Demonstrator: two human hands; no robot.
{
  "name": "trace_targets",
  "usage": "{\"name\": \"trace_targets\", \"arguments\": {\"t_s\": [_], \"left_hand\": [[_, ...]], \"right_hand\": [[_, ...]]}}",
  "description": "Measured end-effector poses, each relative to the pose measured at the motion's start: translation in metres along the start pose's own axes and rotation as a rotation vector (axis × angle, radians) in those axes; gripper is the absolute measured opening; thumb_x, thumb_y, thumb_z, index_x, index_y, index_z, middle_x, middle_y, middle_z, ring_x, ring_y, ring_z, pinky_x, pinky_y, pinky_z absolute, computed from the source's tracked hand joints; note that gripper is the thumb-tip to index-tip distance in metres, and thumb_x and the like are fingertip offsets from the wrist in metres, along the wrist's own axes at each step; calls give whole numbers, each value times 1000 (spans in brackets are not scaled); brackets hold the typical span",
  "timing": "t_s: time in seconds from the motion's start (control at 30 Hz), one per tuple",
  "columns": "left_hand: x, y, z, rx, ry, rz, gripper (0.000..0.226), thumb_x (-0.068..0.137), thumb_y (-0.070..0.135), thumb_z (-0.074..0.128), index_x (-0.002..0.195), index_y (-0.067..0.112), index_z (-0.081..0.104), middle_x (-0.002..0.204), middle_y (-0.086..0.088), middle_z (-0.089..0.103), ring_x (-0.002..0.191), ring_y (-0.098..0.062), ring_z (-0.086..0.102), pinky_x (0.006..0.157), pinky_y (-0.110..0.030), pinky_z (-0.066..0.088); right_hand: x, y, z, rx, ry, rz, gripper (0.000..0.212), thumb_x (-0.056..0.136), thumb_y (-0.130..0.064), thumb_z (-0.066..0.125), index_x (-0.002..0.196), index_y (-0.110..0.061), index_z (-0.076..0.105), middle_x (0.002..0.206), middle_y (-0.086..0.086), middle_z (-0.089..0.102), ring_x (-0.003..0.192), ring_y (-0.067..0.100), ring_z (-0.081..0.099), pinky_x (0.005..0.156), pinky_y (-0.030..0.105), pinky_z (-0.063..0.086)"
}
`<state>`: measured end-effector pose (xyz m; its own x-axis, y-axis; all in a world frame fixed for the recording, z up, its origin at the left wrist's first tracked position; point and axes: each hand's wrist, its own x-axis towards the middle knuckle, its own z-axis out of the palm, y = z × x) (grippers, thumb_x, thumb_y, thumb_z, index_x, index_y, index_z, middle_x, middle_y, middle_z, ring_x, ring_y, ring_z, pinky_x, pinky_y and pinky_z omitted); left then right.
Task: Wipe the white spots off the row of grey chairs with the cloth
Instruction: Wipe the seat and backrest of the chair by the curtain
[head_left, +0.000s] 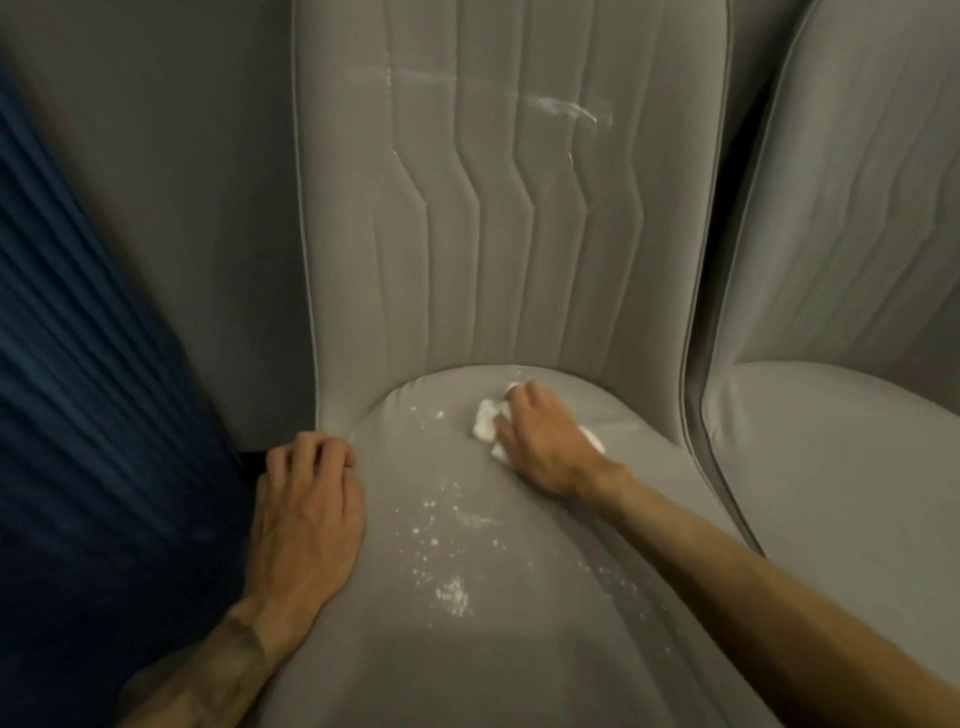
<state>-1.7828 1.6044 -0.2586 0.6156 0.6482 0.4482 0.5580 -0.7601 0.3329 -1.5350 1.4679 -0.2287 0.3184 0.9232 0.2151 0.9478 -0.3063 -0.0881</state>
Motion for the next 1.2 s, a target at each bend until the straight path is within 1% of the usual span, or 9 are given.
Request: {"name": "trace_targets", "arguments": {"t_s": [0.1, 0.27, 0.47, 0.57, 0.67, 0.83, 0.93, 1.03, 1.2], "left_hand": [[-1, 2, -1, -9, -14, -5, 17, 99, 25, 38, 100, 18, 53, 110, -5, 51, 98, -26, 45, 78, -49, 48], [0, 3, -4, -22, -31, -23, 23, 99, 28, 34, 100, 16, 54, 111, -7, 52, 99, -28, 47, 79, -52, 50], [2, 5, -4, -13, -47, -41, 20, 97, 27, 38, 98, 15, 54, 111, -7, 52, 99, -29, 47, 80, -53, 49], [2, 4, -3, -20, -46, -44, 18, 96, 27, 39, 97, 16, 53, 110, -6, 51, 99, -28, 46, 81, -52, 48], [3, 4, -5, -19, -34, -31, 17, 96, 27, 40, 97, 16, 53, 109, -6, 52, 98, -28, 46, 80, -49, 47], [2, 6, -5, -27, -51, -46, 12, 98, 24, 43, 97, 16, 52, 109, -5, 51, 99, -26, 45, 80, -46, 45], [3, 6, -6, -20, -65, -51, 16, 97, 25, 41, 98, 15, 54, 111, -6, 51, 99, -26, 46, 81, -47, 45], [3, 7, -7, -3, -69, -51, 18, 98, 25, 42, 101, 14, 57, 113, -8, 53, 100, -28, 47, 82, -48, 46], [1, 8, -11, -33, -71, -58, 16, 98, 20, 41, 98, 12, 56, 112, -9, 53, 100, -29, 46, 83, -49, 45]], "right_hand": [[15, -8, -3, -148, 65, 77, 27, 105, -20, 39, 111, 0, 56, 116, 23, 52, 103, 39, 50, 89, 50, 39], [-13, -50, 8, 214, 52, -151, 26, 104, -34, 40, 108, -11, 50, 106, 10, 52, 93, 28, 48, 87, 39, 37], [23, -6, -2, 12, 8, 130, 33, 108, -31, 33, 116, -5, 52, 116, 15, 51, 108, 33, 49, 97, 42, 35], [17, -45, 12, 114, 112, -41, 25, 106, -28, 43, 102, -6, 55, 101, 17, 55, 91, 35, 51, 86, 47, 40], [6, -49, 16, 212, 64, -136, 29, 104, -44, 40, 103, -16, 48, 101, 7, 52, 89, 25, 47, 86, 36, 36], [51, -23, 13, 93, 26, 206, 40, 104, -41, 41, 120, -5, 47, 119, 17, 52, 112, 32, 50, 96, 42, 38], [51, -58, 21, 121, 128, -12, 26, 103, -29, 49, 103, -4, 54, 101, 21, 56, 94, 38, 55, 86, 50, 45], [31, -70, 27, 172, 40, -201, 30, 104, -40, 38, 97, -13, 49, 96, 12, 52, 86, 32, 48, 83, 44, 39], [67, -39, 16, 68, 17, -48, 31, 107, -27, 40, 105, -1, 56, 107, 23, 54, 100, 38, 50, 91, 50, 36]]}}
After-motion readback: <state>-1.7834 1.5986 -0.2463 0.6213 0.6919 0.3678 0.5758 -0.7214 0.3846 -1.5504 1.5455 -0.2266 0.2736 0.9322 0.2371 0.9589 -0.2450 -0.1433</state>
